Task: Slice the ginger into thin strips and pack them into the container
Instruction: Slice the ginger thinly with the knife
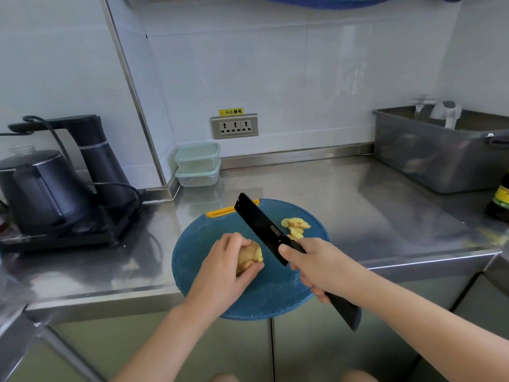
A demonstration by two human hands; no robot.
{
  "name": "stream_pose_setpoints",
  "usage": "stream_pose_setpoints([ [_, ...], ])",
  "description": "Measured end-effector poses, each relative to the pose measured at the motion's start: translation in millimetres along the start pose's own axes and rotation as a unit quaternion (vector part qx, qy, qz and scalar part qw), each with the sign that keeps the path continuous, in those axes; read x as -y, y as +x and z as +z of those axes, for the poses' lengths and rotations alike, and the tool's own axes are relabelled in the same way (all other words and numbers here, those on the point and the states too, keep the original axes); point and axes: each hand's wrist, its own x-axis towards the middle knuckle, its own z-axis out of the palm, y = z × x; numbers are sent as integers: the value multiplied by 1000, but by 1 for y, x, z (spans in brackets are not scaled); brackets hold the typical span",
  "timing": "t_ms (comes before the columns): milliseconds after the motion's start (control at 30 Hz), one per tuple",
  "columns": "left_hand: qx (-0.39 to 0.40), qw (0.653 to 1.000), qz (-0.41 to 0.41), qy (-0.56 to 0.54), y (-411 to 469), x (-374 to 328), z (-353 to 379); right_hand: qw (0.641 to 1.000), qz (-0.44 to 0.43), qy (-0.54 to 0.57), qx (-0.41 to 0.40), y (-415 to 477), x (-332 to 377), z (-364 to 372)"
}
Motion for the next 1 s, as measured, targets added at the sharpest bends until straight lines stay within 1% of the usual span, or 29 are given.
stream_pose_setpoints([
  [133, -11, 1000, 15, 16, 1, -1, 1, 999, 31, 23, 21, -2, 3, 5],
  [333, -5, 999, 32, 26, 0, 0, 2, 994, 63, 83, 42, -2, 2, 2],
  [533, -2, 999, 33, 34, 2, 1, 3, 991, 66, 104, 58, -3, 3, -2],
  [633, -4, 999, 34, 40, 3, 2, 3, 992, 48, 101, 51, -4, 2, -3],
  [867, -9, 1000, 19, 22, 2, 0, 4, 992, 44, 103, 53, -3, 2, -4],
  [1000, -20, 999, 11, 48, 1, -1, 6, 984, 63, 144, 80, -2, -1, -5],
])
